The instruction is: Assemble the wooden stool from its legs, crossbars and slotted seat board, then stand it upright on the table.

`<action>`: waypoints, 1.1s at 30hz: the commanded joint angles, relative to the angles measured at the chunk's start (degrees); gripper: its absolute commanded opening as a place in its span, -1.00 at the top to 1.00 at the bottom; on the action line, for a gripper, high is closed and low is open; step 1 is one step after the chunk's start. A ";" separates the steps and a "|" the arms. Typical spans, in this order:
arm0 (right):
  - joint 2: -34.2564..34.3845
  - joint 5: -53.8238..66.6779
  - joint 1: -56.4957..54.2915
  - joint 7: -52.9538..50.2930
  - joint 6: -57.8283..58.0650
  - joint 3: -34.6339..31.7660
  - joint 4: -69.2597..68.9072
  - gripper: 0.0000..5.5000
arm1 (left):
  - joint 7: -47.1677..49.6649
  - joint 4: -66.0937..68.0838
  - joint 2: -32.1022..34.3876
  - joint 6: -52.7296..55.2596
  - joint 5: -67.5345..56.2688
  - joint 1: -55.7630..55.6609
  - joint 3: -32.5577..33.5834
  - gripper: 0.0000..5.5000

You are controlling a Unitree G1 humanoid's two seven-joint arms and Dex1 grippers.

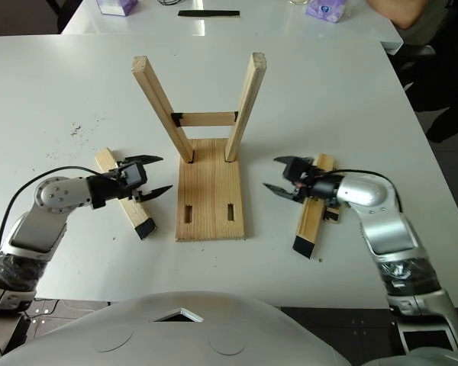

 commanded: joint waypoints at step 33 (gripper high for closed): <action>16.18 1.17 -2.70 -31.30 19.64 -6.03 0.66 -0.21 | 15.00 -6.87 -7.72 7.10 7.18 10.59 -4.94 -0.32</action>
